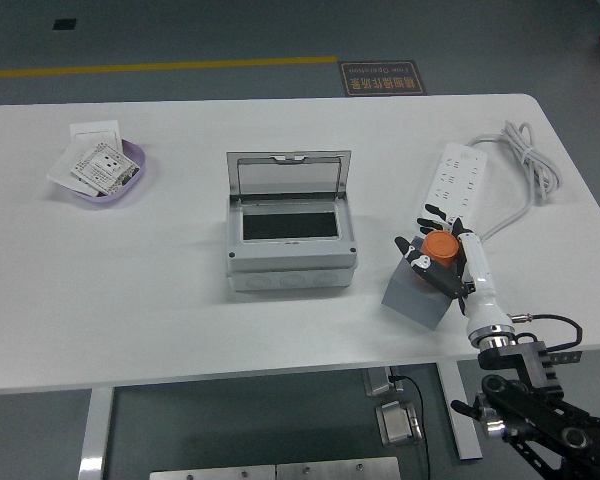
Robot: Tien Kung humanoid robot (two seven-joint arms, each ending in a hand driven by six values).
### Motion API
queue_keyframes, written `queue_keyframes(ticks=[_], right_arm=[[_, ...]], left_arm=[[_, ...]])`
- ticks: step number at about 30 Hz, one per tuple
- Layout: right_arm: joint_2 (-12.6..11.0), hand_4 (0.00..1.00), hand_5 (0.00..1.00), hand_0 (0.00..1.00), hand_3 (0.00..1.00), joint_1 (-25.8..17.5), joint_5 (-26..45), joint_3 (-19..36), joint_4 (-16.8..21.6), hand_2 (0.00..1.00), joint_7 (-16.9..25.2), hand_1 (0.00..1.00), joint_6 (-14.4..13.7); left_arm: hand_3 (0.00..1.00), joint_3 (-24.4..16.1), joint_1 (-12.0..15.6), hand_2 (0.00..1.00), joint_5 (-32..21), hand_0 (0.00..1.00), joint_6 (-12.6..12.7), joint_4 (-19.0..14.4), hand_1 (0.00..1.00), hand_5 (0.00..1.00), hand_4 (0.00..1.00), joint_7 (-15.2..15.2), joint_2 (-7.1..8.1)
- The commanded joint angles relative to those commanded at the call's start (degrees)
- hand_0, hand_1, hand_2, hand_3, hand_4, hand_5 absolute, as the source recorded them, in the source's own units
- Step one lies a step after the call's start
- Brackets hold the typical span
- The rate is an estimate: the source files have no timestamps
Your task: Pick up the cylinder from the cube,place it in the box,flap close box
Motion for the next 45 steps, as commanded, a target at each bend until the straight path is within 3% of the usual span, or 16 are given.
queue_keyframes(ticks=[5,6,11,12,17,18,23,24,38,45], right_arm=[[0.01,0.775,0.235,0.794,0.824,-0.03,0.12,-0.2,-0.06,0.741,-0.05,0.754,0.0],[0.01,0.454,0.138,0.791,0.806,-0.05,0.12,-0.29,-0.06,0.731,-0.1,0.748,0.0],[0.04,0.454,0.138,0.791,0.806,-0.04,-0.2,-0.69,0.14,0.731,-0.57,0.748,0.0],[0.04,0.072,0.125,0.809,0.704,-0.03,-0.3,-0.73,0.19,0.686,-0.69,0.731,0.0],[0.12,0.072,0.125,0.809,0.704,0.04,-0.96,-0.72,0.42,0.686,-1.36,0.731,0.0],[0.14,0.002,0.125,0.804,0.651,0.05,-1.12,-0.63,0.47,0.651,-1.47,0.696,0.0],[0.26,0.002,0.125,0.804,0.651,0.17,-1.62,-0.24,0.61,0.651,-1.76,0.696,0.0],[0.27,0.002,0.002,0.786,0.576,0.21,-1.72,-0.18,0.62,0.627,-1.8,0.677,0.0],[0.12,0.02,0.002,0.786,0.55,2.41,-5.06,0.9,1.82,0.645,-3.57,0.687,0.0],[-0.22,0.049,0.002,0.78,0.537,5.33,-9.97,-1.26,3.64,0.646,-7.63,0.693,0.0]], left_arm=[[0.576,0.13,0.01,0.551,-0.2,0.601,0.05,0.0,0.612,0.259,0.453,-0.14,0.04],[0.578,0.21,0.01,0.552,-0.29,0.6,0.07,0.0,0.613,0.253,0.454,-0.19,0.05],[0.578,0.71,-0.03,0.552,-0.81,0.6,0.12,0.0,0.613,0.253,0.454,-0.4,0.02],[0.579,0.78,-0.05,0.554,-0.88,0.6,0.12,0.0,0.615,0.255,0.457,-0.43,0.02],[0.579,1.2,-0.11,0.554,-1.45,0.6,0.2,0.0,0.615,0.255,0.457,-0.65,0.05],[0.578,1.28,-0.12,0.555,-1.56,0.6,0.22,0.0,0.615,0.256,0.458,-0.7,0.07],[0.578,1.76,-0.19,0.555,-2.22,0.6,0.35,0.0,0.615,0.256,0.458,-1.01,0.09],[0.58,1.97,-0.2,0.556,-2.47,0.6,0.37,0.0,0.616,0.26,0.462,-1.1,0.09],[0.582,2.11,-0.44,0.559,-2.5,0.598,0.57,0.0,0.623,0.287,0.48,-1.47,0.02],[0.582,0.94,-0.29,0.56,-1.15,0.596,0.55,0.0,0.623,0.294,0.481,-1.11,-0.07]])
